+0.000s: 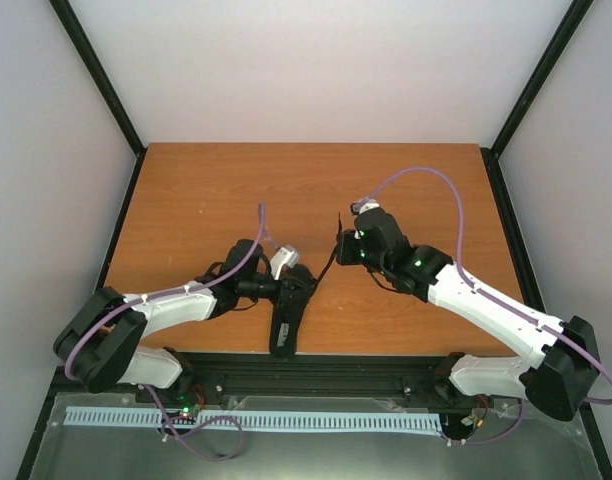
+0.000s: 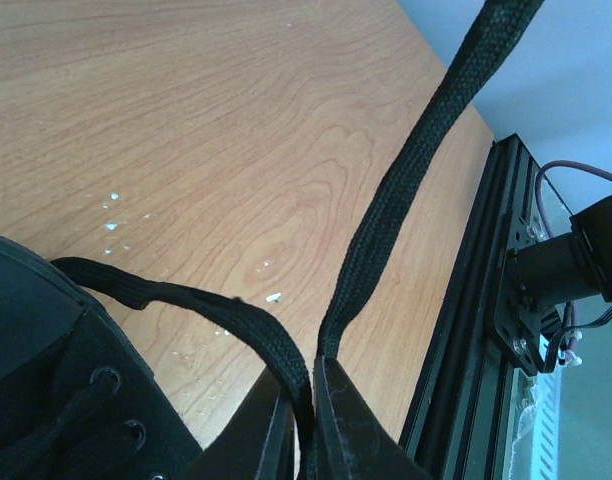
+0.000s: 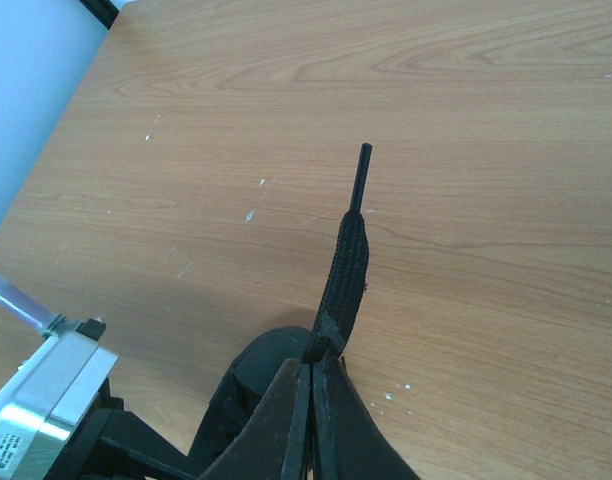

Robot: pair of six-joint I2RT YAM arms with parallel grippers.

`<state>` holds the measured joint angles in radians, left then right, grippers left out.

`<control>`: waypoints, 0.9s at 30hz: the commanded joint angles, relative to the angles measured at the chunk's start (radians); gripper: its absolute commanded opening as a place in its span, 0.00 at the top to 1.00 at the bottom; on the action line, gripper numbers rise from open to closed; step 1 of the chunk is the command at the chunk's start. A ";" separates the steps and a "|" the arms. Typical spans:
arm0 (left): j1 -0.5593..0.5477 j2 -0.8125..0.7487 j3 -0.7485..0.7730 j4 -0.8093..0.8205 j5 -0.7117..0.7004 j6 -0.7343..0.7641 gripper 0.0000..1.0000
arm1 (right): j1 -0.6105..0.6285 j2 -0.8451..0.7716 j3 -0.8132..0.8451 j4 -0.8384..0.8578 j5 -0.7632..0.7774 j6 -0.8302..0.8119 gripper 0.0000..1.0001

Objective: Tie the shoes

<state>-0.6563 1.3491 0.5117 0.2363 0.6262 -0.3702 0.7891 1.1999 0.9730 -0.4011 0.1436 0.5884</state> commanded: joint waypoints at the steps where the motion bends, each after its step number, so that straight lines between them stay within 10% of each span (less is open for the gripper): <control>1: 0.008 0.017 0.039 0.026 0.033 0.005 0.88 | 0.004 0.009 0.040 0.004 0.004 -0.015 0.97; 27: 0.008 0.002 0.025 0.058 0.031 -0.021 0.79 | 0.002 0.058 0.079 -0.040 0.067 -0.027 0.97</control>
<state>-0.6563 1.3548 0.5194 0.2626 0.6571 -0.3885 0.7891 1.2526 1.0203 -0.4324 0.1875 0.5652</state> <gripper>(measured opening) 0.211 0.029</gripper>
